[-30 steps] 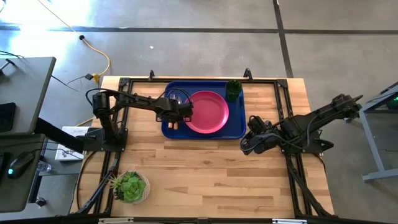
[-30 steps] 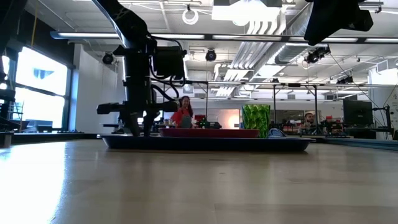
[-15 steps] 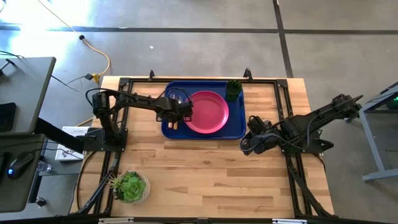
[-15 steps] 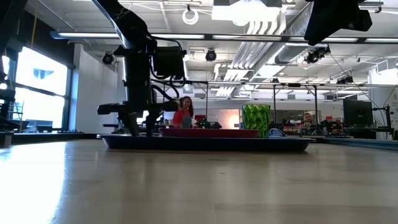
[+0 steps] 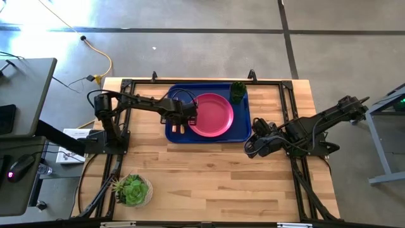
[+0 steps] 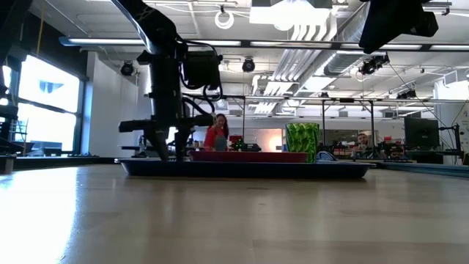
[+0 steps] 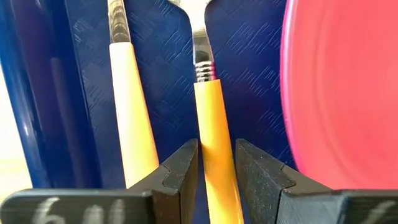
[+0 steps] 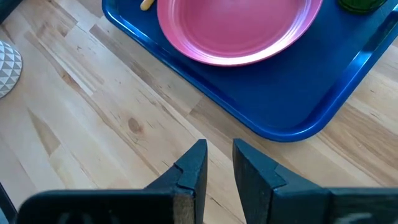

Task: Pick and place plate/cup/fork/spoon on tray
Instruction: Put the yellow spoon between the fork and plate on the blue serving tray

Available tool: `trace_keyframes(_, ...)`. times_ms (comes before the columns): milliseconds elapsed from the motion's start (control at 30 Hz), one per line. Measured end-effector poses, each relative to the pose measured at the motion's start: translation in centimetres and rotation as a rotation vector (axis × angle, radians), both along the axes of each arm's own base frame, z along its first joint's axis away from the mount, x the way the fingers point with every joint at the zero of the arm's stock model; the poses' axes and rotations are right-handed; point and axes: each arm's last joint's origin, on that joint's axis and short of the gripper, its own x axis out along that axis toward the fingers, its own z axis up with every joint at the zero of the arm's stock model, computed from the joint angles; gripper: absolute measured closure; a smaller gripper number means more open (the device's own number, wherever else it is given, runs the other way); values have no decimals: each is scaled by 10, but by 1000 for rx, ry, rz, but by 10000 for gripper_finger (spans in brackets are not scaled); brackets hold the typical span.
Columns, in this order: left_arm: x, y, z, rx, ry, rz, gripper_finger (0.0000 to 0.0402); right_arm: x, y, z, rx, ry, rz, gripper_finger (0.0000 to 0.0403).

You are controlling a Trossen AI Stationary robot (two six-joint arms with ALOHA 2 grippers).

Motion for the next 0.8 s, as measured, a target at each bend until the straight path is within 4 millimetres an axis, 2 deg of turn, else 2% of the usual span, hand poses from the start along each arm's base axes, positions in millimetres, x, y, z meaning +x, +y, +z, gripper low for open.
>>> trace_keyframes(567,-5,-2,1,-34,48,-4,305,0,0,0,-4,3,9,336)
trace_keyframes(800,-3,-2,4,-46,10,-34,305,0,0,0,-5,3,10,336)
